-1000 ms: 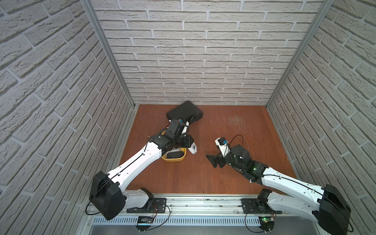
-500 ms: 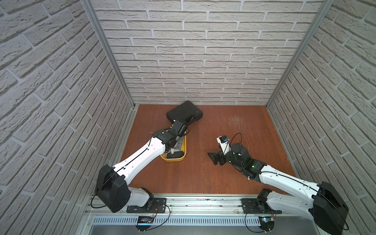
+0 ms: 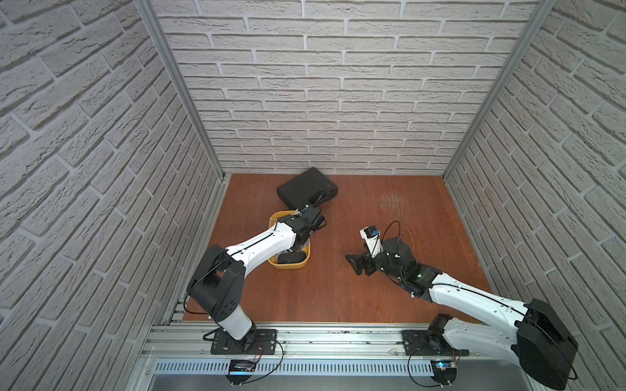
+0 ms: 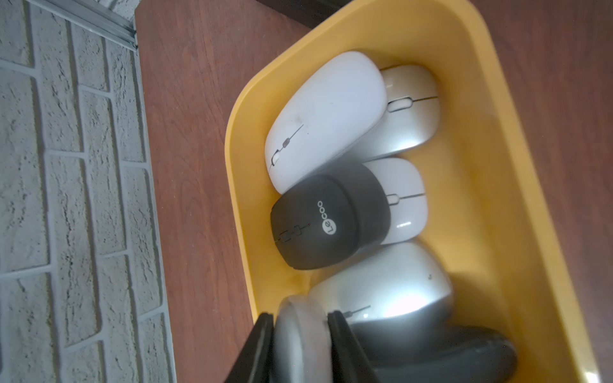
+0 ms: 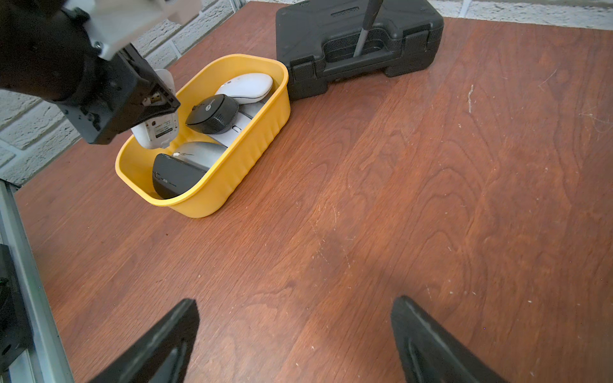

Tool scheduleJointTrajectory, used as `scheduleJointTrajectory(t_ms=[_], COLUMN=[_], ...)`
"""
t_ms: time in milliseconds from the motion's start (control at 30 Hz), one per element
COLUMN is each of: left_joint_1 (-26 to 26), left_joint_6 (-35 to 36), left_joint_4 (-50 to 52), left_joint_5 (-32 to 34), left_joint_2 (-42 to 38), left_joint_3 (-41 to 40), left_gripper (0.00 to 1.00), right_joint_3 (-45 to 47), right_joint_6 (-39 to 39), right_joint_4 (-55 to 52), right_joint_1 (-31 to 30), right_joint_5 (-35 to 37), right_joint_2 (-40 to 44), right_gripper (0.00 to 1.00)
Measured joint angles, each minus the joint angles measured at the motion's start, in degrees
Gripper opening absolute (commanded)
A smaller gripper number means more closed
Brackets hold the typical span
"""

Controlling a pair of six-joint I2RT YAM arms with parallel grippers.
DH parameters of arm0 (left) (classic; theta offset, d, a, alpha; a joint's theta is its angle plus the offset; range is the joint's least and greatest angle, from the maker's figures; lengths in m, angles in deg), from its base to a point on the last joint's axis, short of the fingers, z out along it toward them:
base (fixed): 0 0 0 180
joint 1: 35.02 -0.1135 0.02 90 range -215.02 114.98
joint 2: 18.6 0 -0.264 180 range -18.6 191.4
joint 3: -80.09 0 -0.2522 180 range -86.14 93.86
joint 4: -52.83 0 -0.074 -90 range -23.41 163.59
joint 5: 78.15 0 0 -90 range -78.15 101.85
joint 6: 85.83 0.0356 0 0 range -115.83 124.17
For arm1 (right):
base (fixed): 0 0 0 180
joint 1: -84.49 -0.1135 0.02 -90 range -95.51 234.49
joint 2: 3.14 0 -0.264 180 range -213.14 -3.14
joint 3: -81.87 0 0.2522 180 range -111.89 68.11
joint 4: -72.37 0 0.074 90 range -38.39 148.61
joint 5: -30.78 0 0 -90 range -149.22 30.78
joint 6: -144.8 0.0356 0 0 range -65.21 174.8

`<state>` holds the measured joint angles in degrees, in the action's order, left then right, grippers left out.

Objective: Put the mouse in the storage box
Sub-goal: Place the mouse in the storage box.

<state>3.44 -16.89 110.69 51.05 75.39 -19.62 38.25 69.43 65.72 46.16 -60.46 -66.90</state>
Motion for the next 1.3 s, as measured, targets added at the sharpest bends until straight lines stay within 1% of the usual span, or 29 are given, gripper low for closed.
scheduleJointTrajectory(t_ms=[200,500,567,700,800,867,933,1000,1100,1300], left_joint_1=[1.84,3.39,3.69,4.09,4.31,4.44,4.5,4.66,5.14,5.64], left_joint_6=[1.99,4.55,4.98,5.88,6.1,6.12,6.19,6.27,6.43,6.23], left_joint_4=[-1.92,-4.61,-4.81,-4.92,-4.94,-5.03,-5.31,-6.21,-6.86,-7.1], left_joint_5=[5.14,9.68,10.36,11.19,11.39,11.34,10.75,9.44,7.56,4.2], left_joint_2=[4.44,6.6,7.52,8.7,8.85,8.85,8.85,8.83,8.7,7.26], left_joint_3=[0.28,0.28,0.28,0.24,0.24,0.24,0.24,0.22,0.22,-0.13], left_gripper=[0.0,0.0,0.04,0.18,0.26,0.32,0.41,0.44,0.52,0.57], right_joint_3=[0.0,0.0,0.0,0.0,0.0,0.0,0.0,0.0,0.0,0.0], right_joint_6=[0.0,-0.02,-0.02,0.0,-0.02,-0.02,-0.02,0.0,-0.02,-0.02], right_joint_4=[0.0,0.0,-0.02,0.0,0.0,-0.02,0.0,0.04,0.13,0.22], right_joint_1=[0.2,0.31,0.35,0.42,0.44,0.46,0.48,0.48,0.52,0.61], right_joint_5=[-0.15,-0.37,-0.39,-0.66,-1.03,-1.2,-1.33,-1.44,-1.57,-1.66], right_joint_2=[-0.37,-0.66,-0.7,-1.31,-2.03,-2.4,-2.64,-2.8,-3.17,-3.32], right_gripper=[0.94,0.94,0.94,0.94,0.94,0.94,0.94,0.94,0.94,0.94])
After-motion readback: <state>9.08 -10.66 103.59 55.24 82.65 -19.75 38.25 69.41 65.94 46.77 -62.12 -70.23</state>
